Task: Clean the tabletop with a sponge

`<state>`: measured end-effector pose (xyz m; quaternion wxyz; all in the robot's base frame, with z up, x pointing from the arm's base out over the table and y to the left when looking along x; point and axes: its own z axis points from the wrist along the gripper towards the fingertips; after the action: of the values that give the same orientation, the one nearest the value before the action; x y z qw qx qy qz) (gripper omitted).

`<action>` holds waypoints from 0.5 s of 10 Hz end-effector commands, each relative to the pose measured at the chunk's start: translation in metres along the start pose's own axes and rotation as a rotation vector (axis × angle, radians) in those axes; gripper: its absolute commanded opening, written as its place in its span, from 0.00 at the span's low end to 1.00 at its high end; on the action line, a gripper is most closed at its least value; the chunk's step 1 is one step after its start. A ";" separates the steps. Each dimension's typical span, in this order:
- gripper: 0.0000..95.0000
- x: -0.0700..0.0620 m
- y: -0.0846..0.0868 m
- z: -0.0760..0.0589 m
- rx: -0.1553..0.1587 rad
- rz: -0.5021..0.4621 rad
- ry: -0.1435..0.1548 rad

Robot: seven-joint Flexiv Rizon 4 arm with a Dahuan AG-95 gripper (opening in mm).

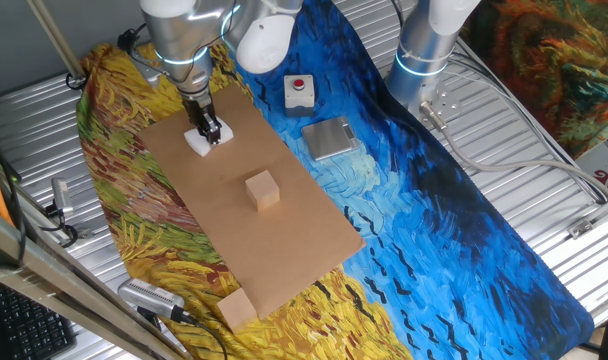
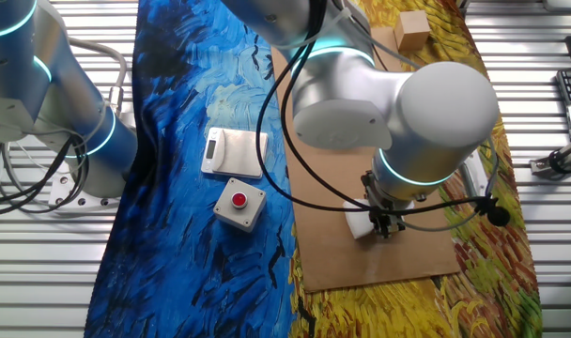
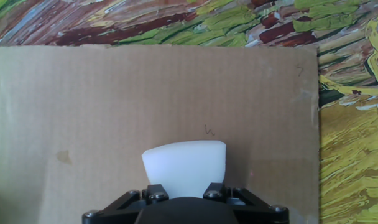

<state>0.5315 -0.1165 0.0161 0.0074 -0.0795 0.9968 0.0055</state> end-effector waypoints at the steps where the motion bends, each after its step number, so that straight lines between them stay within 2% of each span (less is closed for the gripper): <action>1: 0.40 -0.001 0.003 0.001 0.003 0.003 0.002; 4: 0.40 -0.004 0.011 0.002 0.013 0.007 0.006; 5: 0.40 -0.006 0.015 -0.001 0.021 0.009 0.012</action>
<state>0.5354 -0.1002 0.0173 0.0024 -0.0745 0.9972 -0.0069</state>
